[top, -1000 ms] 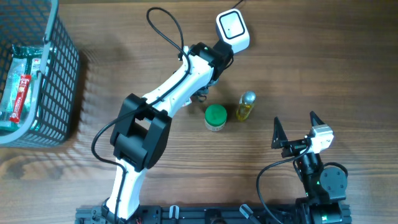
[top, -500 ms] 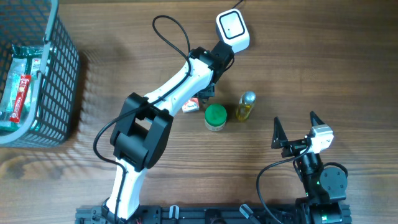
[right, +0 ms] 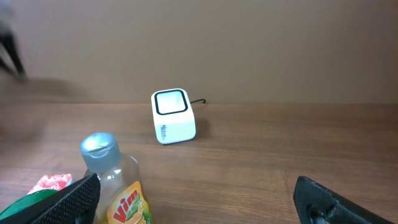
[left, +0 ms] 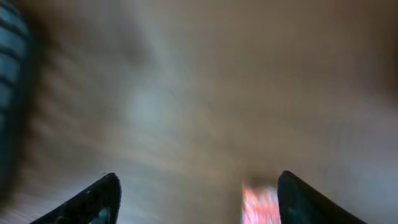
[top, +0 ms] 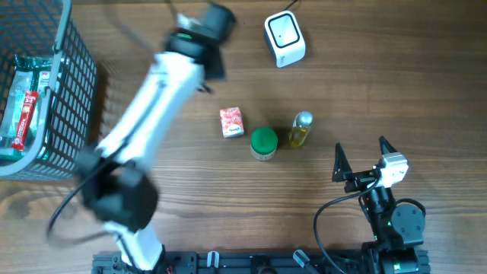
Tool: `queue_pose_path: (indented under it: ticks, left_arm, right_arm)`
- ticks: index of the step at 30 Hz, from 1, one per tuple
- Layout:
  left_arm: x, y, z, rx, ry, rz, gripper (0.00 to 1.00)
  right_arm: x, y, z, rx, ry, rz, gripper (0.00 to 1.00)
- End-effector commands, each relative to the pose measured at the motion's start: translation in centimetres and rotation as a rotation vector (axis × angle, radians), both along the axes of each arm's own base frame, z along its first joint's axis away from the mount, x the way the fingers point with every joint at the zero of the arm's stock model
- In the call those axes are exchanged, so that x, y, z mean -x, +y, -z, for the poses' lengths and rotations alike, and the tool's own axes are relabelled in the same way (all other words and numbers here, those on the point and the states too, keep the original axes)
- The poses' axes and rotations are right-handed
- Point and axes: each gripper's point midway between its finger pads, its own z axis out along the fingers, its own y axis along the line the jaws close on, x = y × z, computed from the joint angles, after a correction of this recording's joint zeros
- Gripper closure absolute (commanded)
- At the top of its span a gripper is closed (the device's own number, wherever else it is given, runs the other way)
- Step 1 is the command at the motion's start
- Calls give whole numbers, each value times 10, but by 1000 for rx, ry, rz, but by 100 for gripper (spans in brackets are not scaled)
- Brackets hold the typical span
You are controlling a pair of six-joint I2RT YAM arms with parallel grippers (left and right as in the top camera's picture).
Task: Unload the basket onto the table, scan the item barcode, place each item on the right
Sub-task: 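Drop the snack pack on the table left of the jar, then reach into the basket and grasp the green wipes pack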
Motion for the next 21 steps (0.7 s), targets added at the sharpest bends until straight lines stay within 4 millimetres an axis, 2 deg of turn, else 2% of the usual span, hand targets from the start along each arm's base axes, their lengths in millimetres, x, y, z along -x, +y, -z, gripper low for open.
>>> queue_pose_path:
  ticks: [1,2,4,6,8,12,16,21]
  left_arm:
    - [1,95,-132,-69,-301,-20,11]
    - [7,121,-160,-89,-369,-37,7]
    - [18,165,-199,-131,-477,-85,5]
    - [34,212,-228,-180,-553,-130,5]
    - [49,256,-236,-216,-564,-147,6]
    - [62,310,-208,-203,-476,-163,5]
    - [71,356,-162,-200,-329,-193,2]
    - [73,391,-108,-149,-199,-233,0]
  right_arm:
    - [0,-3,-1,-11,-3,14,0]
    - [0,-3,-1,-11,-3,14,0]
    - [0,-3,-1,-11,-3,14,0]
    - [0,-3,-1,-11,-3,14,0]
    - [0,-3,-1,-11,-3,14,0]
    - [0,-3,-1,-11,-3,14,0]
    - [0,-3,-1,-11,-4,14,0]
    - [0,-3,-1,-11,-3,14,0]
